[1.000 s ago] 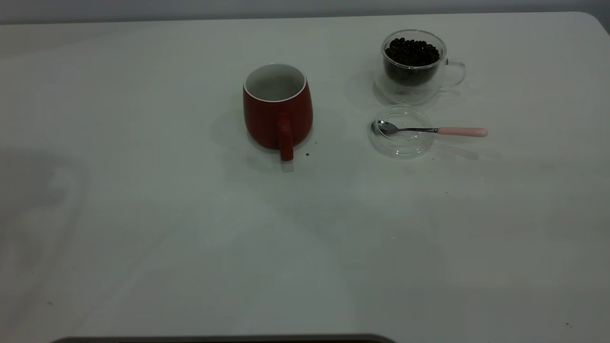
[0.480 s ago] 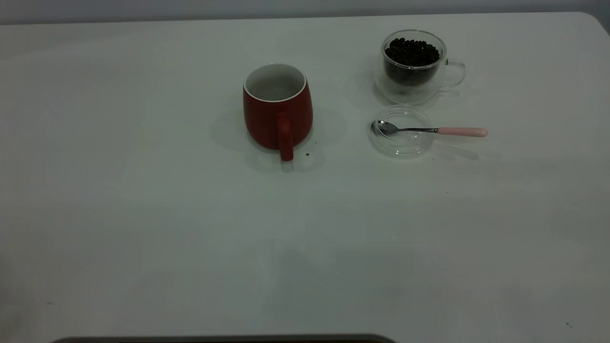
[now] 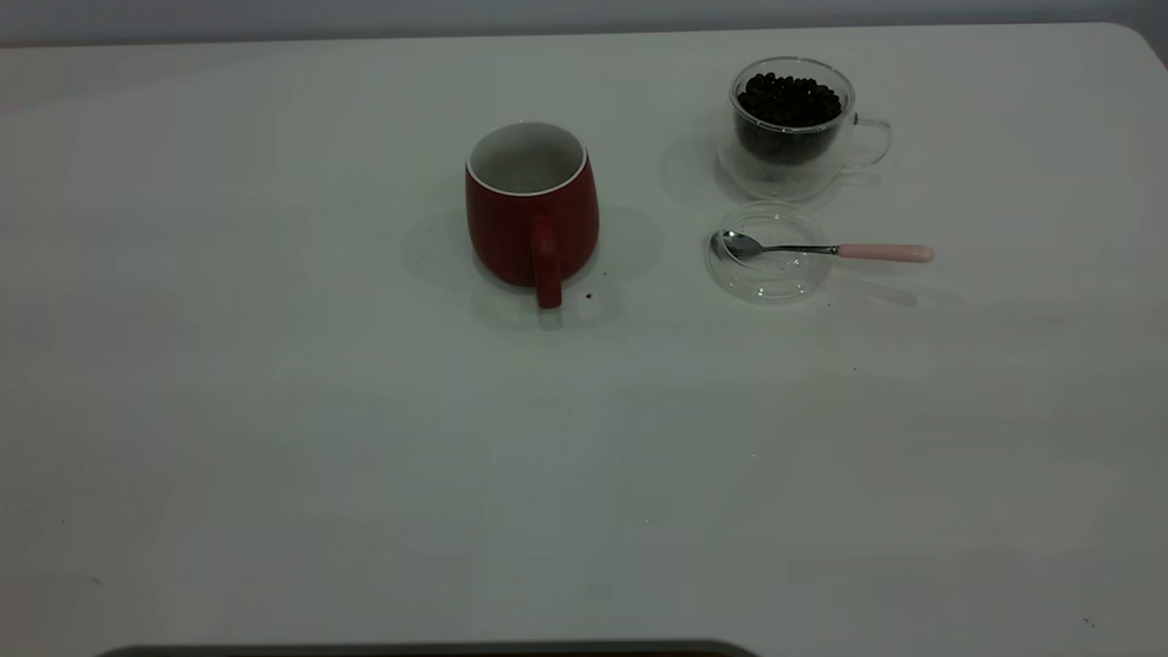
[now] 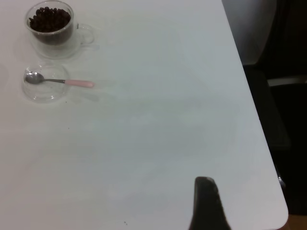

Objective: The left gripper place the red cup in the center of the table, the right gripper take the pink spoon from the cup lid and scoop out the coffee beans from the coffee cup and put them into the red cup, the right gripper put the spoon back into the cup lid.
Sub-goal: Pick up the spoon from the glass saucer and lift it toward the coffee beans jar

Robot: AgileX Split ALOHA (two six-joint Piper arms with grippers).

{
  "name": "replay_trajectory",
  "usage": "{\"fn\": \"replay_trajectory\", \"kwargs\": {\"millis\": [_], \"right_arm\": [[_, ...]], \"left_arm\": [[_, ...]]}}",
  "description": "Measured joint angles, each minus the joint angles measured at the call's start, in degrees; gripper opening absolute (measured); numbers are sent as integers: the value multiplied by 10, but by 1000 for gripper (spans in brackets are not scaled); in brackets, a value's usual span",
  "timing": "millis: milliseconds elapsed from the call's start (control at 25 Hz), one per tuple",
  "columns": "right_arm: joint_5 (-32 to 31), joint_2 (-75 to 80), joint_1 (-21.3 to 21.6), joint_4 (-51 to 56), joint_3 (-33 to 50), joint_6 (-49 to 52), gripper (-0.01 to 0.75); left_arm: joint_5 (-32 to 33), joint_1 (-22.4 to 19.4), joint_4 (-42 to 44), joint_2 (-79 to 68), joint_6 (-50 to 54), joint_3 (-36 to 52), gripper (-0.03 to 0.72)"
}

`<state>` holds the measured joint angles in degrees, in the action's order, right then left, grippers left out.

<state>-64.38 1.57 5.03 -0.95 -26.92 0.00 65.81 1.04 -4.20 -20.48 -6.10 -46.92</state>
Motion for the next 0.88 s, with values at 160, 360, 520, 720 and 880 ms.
{"fn": "replay_trajectory", "kwargs": {"millis": [160,360,520,720,880], "right_arm": [[0,0,0,0,0,0,537],[0,0,0,0,0,0,537],[0,0,0,0,0,0,537],[0,0,0,0,0,0,537],[0,0,0,0,0,0,537]], "left_arm": [[7,18,-4,80,0,68,586],[8,19,-6,154,0,130,586],[8,19,-6,179,0,166,586],[-2,19,-6,181,0,189,586],[-5,19,-6,181,0,190,586]]}}
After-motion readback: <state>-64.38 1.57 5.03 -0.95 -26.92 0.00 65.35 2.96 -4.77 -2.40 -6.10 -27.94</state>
